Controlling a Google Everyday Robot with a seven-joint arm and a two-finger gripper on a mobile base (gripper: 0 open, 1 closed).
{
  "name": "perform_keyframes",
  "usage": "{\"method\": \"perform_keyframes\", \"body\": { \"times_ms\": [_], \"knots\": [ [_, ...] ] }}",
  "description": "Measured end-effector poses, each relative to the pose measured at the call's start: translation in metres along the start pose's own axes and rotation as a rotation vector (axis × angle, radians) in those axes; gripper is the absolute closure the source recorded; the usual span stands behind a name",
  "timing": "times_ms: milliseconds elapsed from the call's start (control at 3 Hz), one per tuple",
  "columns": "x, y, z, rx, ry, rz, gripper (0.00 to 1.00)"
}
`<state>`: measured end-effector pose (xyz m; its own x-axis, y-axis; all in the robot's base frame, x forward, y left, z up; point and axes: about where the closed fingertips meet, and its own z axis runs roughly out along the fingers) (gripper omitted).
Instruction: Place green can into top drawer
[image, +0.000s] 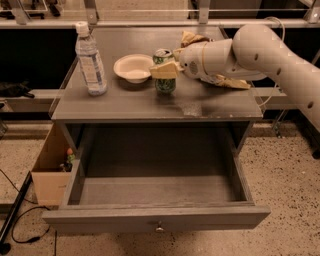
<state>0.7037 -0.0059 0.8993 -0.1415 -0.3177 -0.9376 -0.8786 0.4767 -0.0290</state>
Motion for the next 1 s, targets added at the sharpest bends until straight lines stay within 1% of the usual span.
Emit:
{"method": "perform_keyframes", "body": {
  "times_ms": [333,667,1000],
  "knots": [
    [-0.023,0.001,-0.012,-0.036,0.025,0.005,1.00],
    [-0.046,0.006,-0.043,-0.069,0.044,0.023,1.00],
    [-0.062,0.035,-0.090,-0.111,0.049,0.033,1.00]
  ]
}}
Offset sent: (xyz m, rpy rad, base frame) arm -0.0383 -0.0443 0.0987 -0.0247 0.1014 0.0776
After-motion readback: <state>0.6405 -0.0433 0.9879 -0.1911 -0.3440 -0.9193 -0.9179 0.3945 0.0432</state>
